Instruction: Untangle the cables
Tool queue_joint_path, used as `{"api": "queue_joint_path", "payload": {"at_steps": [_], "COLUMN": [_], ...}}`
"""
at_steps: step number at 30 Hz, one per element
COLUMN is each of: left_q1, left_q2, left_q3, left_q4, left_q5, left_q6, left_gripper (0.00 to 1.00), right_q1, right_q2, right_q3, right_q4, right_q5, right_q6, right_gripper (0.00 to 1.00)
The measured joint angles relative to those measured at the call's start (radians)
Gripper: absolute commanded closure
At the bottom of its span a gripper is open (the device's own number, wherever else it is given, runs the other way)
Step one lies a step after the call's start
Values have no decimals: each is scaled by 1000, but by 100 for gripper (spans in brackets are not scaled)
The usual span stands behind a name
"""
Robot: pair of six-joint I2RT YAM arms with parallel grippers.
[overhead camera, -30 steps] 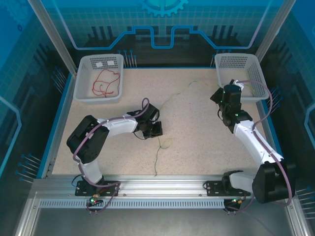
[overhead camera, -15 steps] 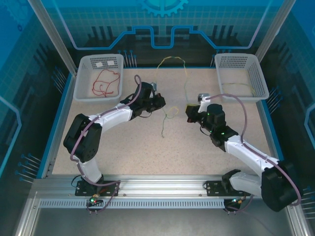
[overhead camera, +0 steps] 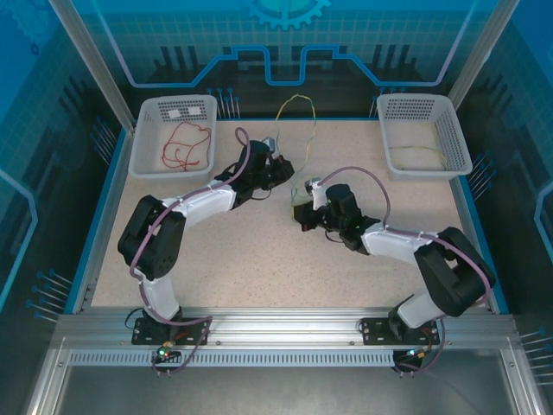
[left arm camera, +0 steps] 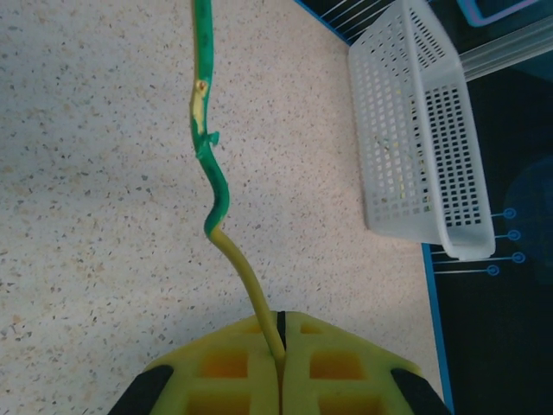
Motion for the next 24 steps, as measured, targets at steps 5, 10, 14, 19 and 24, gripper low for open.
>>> {"api": "queue_joint_path", "payload": {"at_steps": [5, 10, 14, 19, 24], "left_q1": [26, 31, 35, 46, 27], "left_q2": [-24, -28, -32, 11, -3], "left_q3": [-44, -54, -98, -111, -111], "left_q4": [113, 164, 298, 510, 432], "left_q5": [38, 89, 159, 273, 289], "left_q6": [-51, -88, -171, -322, -273], "left_gripper": [100, 100, 100, 100, 100], "right_q1": [0, -8, -18, -31, -63], "right_q2": [68, 89, 93, 106, 106], "right_q3": [11, 21, 48, 88, 88], "right_q4": [-15, -37, -81, -128, -180], "right_q5": [22, 89, 158, 240, 293], "right_q6": [0, 12, 19, 19, 19], "right_gripper": [100, 100, 100, 100, 100]}}
